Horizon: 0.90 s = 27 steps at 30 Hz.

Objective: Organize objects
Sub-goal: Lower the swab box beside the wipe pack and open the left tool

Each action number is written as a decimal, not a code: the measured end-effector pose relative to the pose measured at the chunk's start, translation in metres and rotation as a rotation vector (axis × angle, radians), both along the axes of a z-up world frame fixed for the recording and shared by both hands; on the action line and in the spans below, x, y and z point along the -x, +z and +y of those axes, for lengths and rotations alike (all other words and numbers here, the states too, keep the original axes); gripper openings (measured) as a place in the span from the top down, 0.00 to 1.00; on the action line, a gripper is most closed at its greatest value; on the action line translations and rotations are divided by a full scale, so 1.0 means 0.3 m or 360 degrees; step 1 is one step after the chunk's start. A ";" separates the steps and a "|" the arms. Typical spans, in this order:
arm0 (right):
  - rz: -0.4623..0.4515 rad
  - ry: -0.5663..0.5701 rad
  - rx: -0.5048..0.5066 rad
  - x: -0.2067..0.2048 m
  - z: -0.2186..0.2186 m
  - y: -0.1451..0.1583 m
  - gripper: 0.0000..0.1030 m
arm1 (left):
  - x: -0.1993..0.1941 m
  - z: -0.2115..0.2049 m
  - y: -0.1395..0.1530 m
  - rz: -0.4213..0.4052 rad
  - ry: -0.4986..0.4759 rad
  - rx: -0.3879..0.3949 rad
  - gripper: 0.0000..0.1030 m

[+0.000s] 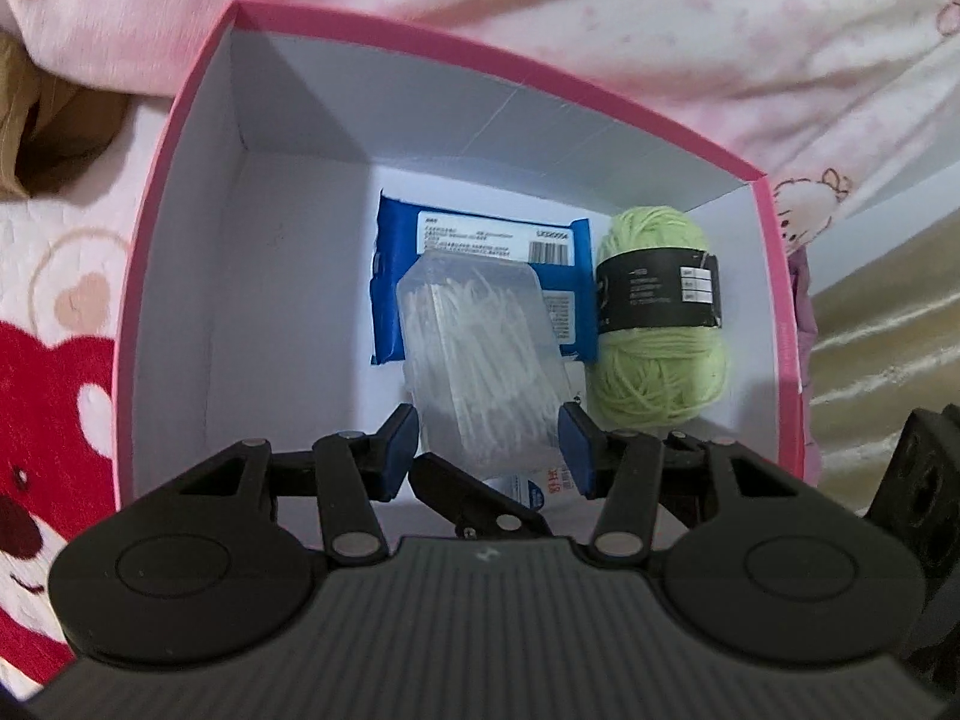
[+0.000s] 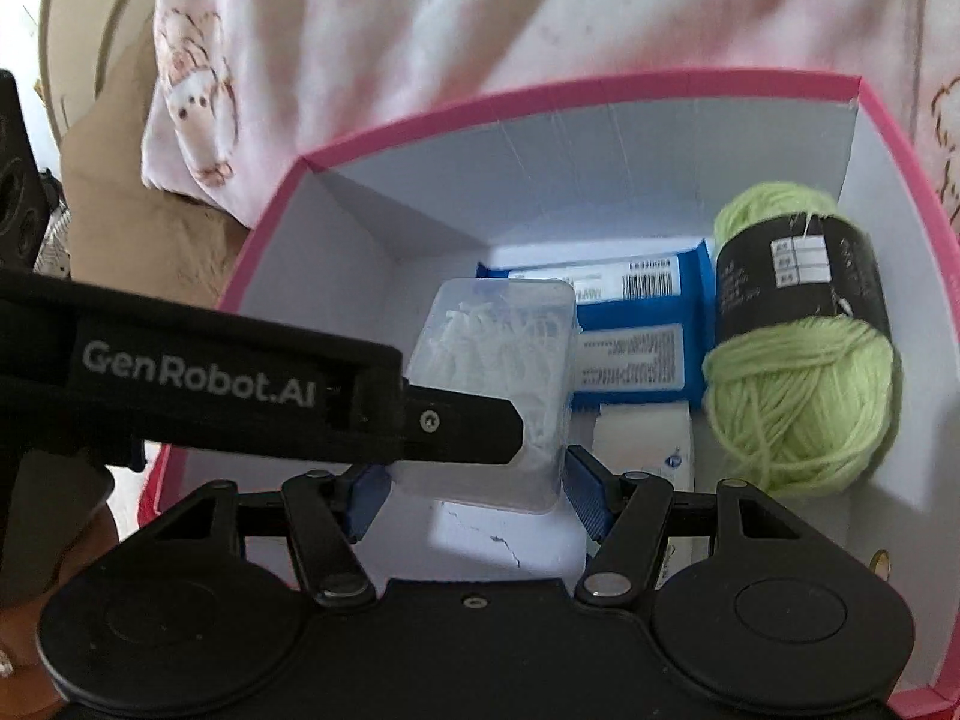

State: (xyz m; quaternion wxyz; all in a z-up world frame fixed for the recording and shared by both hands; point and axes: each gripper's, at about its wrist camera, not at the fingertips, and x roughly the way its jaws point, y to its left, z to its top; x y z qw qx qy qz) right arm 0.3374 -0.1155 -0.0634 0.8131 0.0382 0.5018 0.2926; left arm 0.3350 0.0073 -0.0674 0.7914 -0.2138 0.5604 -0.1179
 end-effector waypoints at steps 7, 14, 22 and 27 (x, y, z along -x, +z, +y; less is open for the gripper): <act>0.0054 0.0036 0.0098 0.001 0.024 -0.012 0.33 | -0.006 0.003 -0.039 0.0094 0.0069 0.0062 0.51; 0.0058 0.0060 0.0043 0.007 0.000 0.003 0.29 | 0.022 -0.003 -0.002 0.0089 0.0085 -0.0039 0.47; -0.0075 0.0107 -0.0055 0.074 -0.109 0.158 0.29 | 0.110 0.006 0.178 -0.0096 -0.0001 -0.0169 0.43; -0.0217 0.0167 -0.0042 0.169 -0.175 0.314 0.29 | 0.209 0.026 0.300 -0.0171 -0.0081 -0.0216 0.41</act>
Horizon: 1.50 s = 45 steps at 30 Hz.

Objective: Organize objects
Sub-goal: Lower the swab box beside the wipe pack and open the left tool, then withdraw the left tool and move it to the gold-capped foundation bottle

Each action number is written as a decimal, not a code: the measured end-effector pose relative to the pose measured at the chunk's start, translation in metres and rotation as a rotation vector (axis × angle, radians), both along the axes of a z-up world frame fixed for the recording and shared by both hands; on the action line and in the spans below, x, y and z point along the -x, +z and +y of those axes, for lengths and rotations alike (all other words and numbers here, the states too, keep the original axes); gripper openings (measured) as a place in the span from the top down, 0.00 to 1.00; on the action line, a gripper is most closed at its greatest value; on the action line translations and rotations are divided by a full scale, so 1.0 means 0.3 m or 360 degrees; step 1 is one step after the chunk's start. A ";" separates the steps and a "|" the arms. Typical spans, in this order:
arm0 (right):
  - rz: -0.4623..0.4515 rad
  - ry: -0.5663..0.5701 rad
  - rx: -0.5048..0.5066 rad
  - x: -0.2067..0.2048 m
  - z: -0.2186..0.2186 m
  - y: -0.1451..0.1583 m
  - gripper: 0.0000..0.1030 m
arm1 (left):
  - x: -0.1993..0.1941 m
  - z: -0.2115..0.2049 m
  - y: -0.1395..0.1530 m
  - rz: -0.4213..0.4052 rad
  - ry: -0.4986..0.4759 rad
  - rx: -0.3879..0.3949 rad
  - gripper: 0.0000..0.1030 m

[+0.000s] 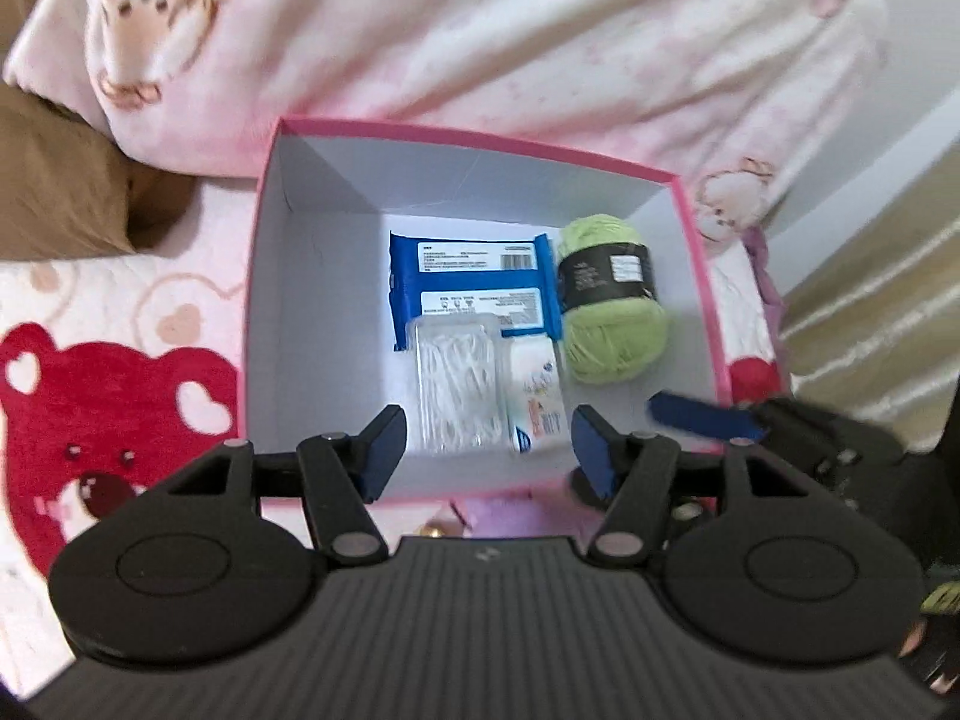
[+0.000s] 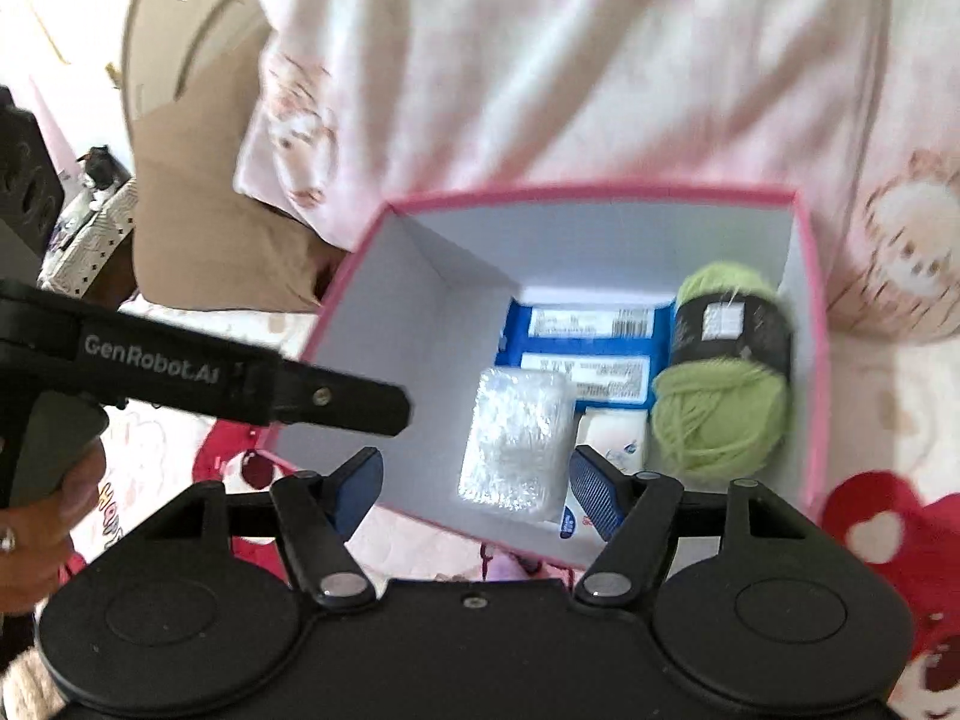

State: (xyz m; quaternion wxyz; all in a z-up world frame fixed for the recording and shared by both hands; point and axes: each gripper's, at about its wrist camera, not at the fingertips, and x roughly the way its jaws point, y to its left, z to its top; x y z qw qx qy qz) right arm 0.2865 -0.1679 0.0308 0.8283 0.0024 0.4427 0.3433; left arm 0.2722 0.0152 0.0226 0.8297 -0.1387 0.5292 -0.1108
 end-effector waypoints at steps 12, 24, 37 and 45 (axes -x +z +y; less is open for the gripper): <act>-0.0275 0.0175 0.0238 0.280 -0.067 0.256 0.28 | 0.287 0.008 0.213 -0.0096 -0.0238 -0.0184 0.36; -0.0207 0.0294 0.0254 0.485 -0.065 0.156 0.27 | 0.502 0.045 0.161 -0.0119 -0.0272 -0.0101 0.36; -0.0146 0.0403 0.0206 0.560 0.085 -0.156 0.27 | 0.491 0.090 -0.186 -0.0099 -0.0168 -0.0024 0.37; -0.0080 0.0359 0.0228 0.536 0.129 -0.264 0.27 | 0.449 0.171 -0.355 -0.0133 -0.0113 0.0097 0.38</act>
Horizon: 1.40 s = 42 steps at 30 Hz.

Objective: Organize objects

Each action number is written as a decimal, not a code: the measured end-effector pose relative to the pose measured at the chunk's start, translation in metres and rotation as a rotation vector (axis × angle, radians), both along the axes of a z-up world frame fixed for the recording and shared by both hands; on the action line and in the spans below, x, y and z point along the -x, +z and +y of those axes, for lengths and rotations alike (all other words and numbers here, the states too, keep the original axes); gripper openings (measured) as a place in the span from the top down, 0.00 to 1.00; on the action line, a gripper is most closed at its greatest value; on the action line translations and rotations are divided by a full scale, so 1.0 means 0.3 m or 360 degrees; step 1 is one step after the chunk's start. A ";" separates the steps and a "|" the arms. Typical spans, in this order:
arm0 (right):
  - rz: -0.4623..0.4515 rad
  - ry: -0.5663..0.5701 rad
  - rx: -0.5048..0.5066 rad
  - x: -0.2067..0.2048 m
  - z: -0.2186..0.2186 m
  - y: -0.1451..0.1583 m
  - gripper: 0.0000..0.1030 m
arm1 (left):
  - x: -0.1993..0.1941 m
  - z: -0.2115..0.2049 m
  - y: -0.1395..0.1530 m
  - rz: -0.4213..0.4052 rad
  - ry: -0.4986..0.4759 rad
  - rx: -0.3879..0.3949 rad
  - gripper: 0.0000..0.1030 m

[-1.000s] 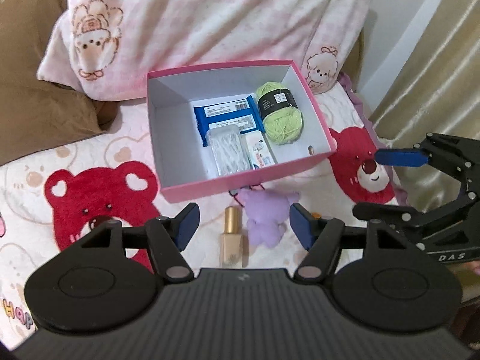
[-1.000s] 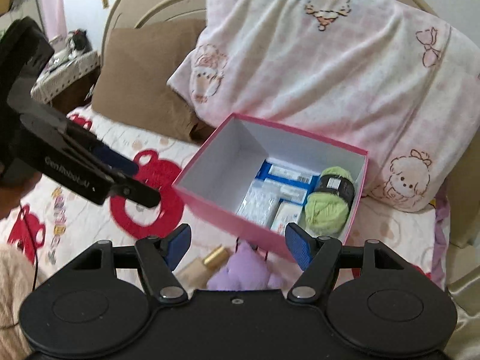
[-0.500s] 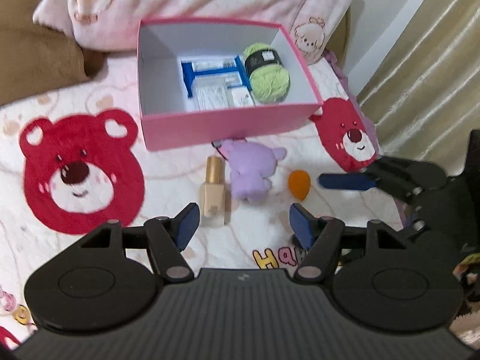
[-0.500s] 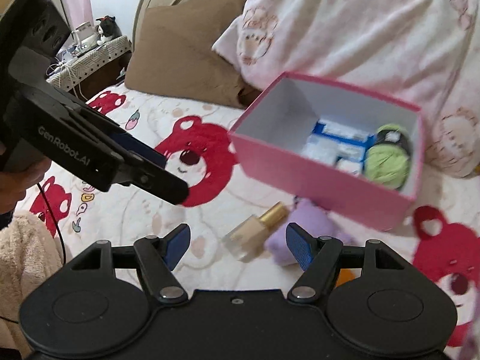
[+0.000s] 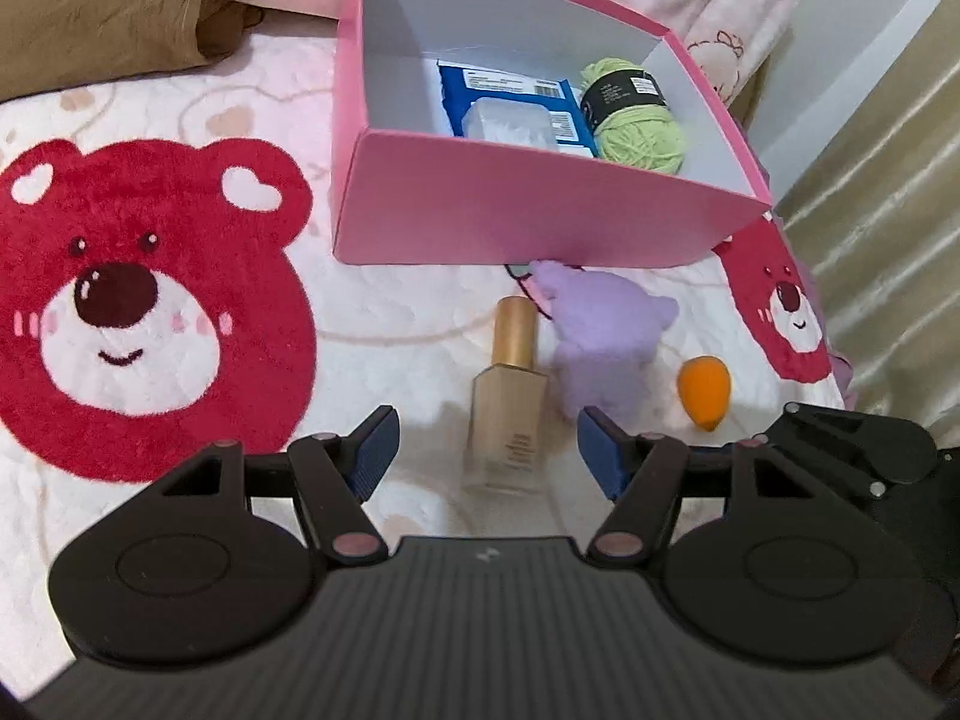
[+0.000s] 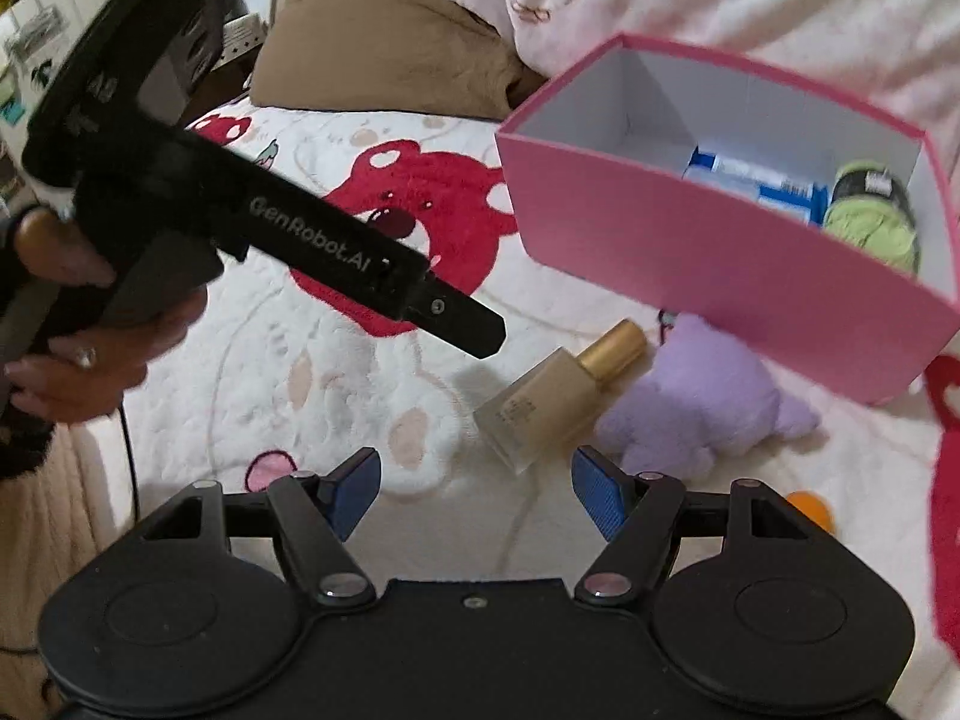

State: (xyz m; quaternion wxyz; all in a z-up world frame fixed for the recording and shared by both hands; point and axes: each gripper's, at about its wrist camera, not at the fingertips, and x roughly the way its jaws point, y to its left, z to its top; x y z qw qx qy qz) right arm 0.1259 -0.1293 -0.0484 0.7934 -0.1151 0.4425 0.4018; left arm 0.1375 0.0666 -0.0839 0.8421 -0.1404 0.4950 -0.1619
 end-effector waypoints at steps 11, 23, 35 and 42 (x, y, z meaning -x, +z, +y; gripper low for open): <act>0.0072 -0.0232 -0.0043 -0.065 0.061 -0.141 0.27 | 0.013 0.005 -0.111 -0.0036 -0.0055 0.0220 0.44; -0.0142 -0.0152 0.0149 -0.041 0.118 -0.203 0.59 | -0.017 -0.028 -0.202 0.0012 -0.0073 0.0262 0.67; -0.0291 0.0019 0.0277 0.086 0.067 -0.194 0.64 | 0.035 -0.011 -0.229 0.0216 0.0007 0.0543 0.67; -0.0300 -0.0034 0.0314 0.094 0.087 -0.205 0.62 | 0.038 -0.023 -0.233 0.0214 0.0029 0.0525 0.66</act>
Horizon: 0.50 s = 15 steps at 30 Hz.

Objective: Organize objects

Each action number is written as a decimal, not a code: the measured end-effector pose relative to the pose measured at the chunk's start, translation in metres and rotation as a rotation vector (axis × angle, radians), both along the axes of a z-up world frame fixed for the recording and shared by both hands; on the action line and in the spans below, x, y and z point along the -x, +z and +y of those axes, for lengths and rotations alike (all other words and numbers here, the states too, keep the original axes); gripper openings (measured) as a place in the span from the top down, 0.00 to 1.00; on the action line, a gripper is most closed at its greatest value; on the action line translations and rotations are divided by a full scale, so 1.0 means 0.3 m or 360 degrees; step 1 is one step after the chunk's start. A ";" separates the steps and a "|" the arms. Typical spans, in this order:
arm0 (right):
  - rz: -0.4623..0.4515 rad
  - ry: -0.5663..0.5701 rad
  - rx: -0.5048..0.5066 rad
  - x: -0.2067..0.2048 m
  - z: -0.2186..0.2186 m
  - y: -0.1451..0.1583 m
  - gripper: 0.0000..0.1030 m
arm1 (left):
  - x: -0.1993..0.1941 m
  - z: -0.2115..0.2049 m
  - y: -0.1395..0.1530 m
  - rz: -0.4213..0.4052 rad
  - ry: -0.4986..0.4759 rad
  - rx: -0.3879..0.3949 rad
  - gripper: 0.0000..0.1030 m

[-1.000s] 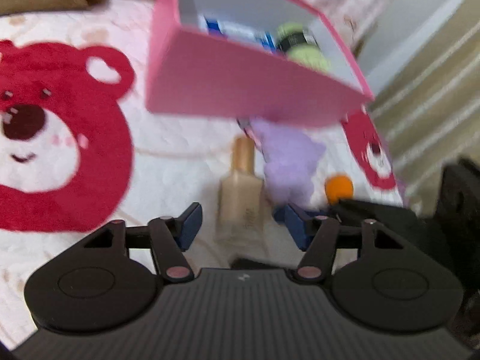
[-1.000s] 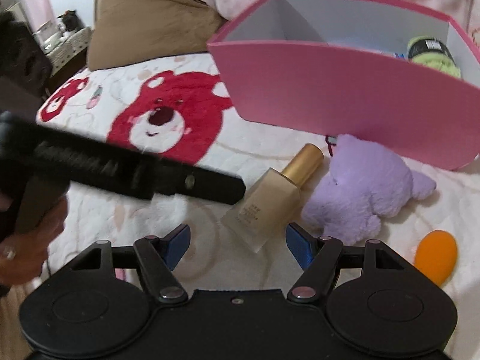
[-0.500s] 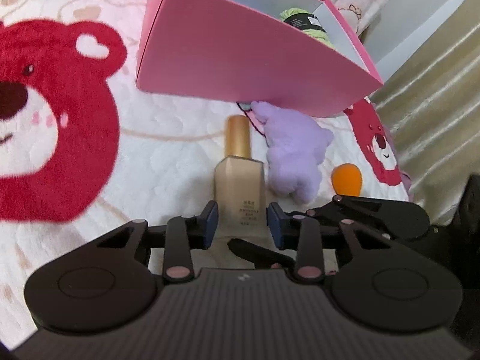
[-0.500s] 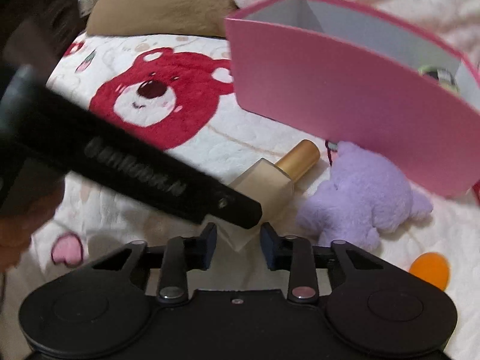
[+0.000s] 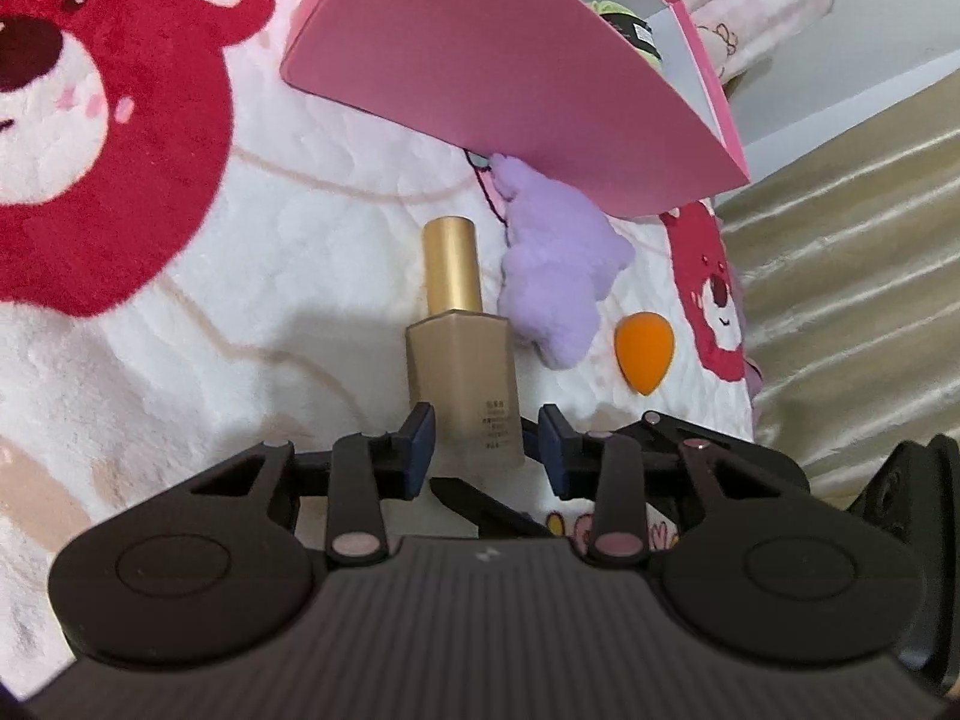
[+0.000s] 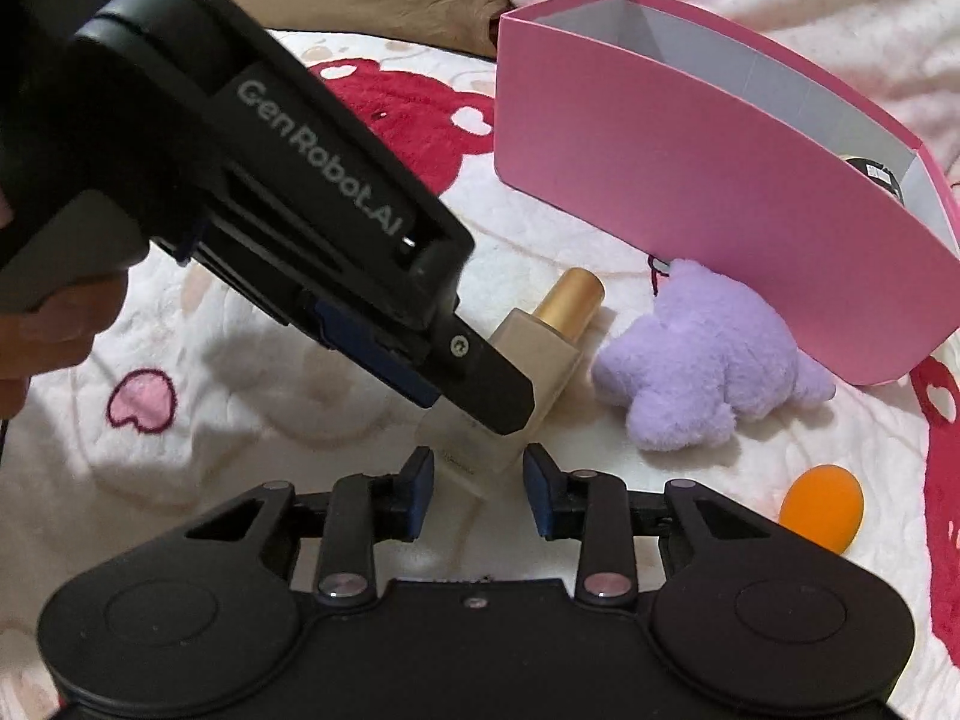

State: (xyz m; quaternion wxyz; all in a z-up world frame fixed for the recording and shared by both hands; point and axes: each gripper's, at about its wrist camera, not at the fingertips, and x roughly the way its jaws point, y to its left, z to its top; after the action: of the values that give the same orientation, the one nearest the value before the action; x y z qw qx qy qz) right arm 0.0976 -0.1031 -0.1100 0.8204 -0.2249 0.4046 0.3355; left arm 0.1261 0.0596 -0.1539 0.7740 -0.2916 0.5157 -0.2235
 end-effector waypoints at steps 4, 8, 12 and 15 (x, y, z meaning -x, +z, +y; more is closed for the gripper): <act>0.0090 -0.0069 -0.0067 -0.026 0.002 -0.012 0.61 | 0.005 -0.012 0.005 -0.0121 0.0044 -0.0167 0.62; 0.0207 -0.0194 -0.0163 -0.056 -0.007 -0.016 0.57 | 0.007 -0.026 -0.006 -0.0132 0.0015 -0.0165 0.59; 0.0225 -0.0256 -0.0187 -0.053 -0.005 -0.017 0.39 | 0.013 -0.031 -0.006 -0.0120 -0.0031 -0.0092 0.60; 0.0178 -0.0229 -0.0166 -0.026 -0.009 -0.029 0.37 | 0.007 -0.013 -0.015 -0.0050 -0.0033 0.0010 0.60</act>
State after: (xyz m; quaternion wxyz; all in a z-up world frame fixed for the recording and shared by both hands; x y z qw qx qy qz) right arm 0.1053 -0.1059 -0.1187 0.8291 -0.1331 0.4469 0.3084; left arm 0.1238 0.0557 -0.1585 0.7787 -0.2851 0.5058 -0.2376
